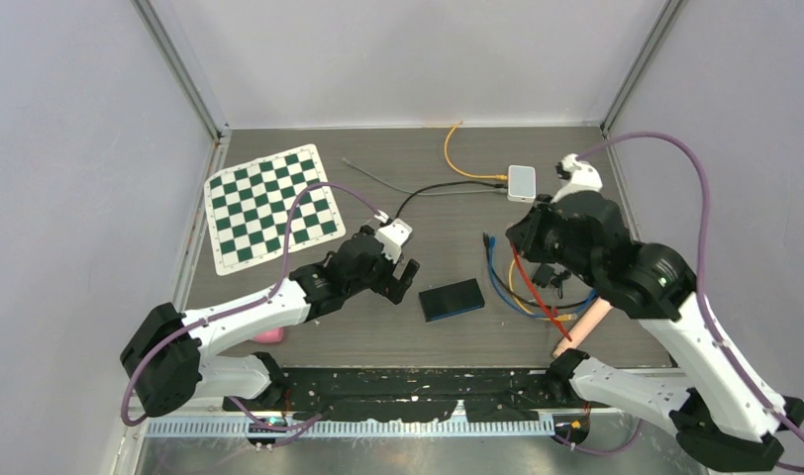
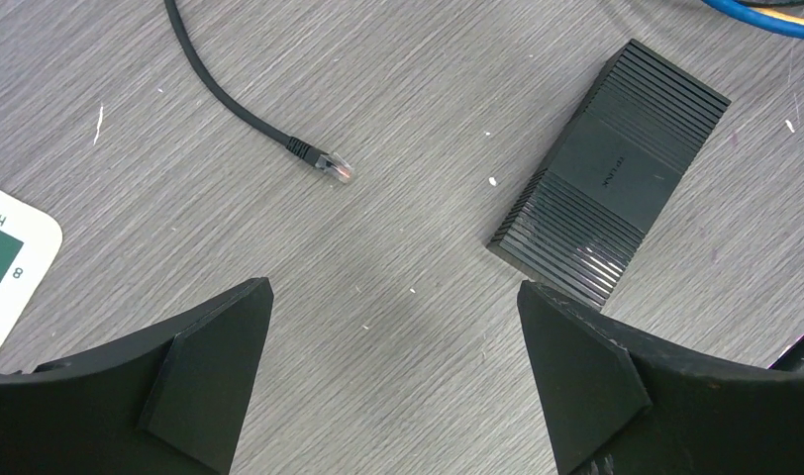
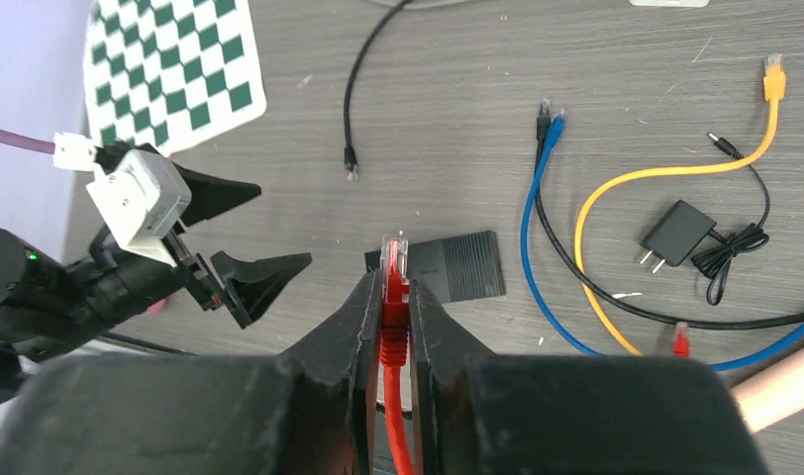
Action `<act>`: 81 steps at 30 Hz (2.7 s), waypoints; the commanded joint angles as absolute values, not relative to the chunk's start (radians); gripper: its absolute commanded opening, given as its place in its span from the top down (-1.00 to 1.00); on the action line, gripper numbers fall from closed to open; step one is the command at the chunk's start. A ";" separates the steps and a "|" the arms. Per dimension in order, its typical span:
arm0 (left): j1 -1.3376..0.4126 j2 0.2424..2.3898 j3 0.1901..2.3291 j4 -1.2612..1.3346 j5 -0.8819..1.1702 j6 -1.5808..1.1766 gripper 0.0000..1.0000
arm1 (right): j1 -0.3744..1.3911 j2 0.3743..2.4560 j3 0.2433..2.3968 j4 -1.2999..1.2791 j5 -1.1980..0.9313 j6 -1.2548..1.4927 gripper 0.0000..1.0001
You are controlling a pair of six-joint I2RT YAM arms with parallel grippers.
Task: Pull the plug from the switch port
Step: Place the connector at the center of the board.
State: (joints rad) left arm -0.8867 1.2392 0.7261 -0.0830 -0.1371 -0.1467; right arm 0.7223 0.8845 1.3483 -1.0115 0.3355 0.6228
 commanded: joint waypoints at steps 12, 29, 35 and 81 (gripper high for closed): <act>-0.882 1.229 0.724 -0.087 -0.160 -0.137 -0.99 | 0.725 0.996 1.531 -1.215 0.378 0.457 0.90; -0.882 1.213 0.725 -0.119 -0.154 -0.154 -0.99 | 0.529 1.153 1.329 -0.711 0.533 0.373 0.90; -0.882 1.128 0.675 -0.123 -0.200 -0.172 -0.99 | 0.370 1.270 1.193 -0.486 0.348 0.507 0.90; -0.857 0.789 0.521 -0.434 -0.573 -0.535 -0.99 | 0.816 1.469 0.944 -0.311 -0.148 0.460 -0.25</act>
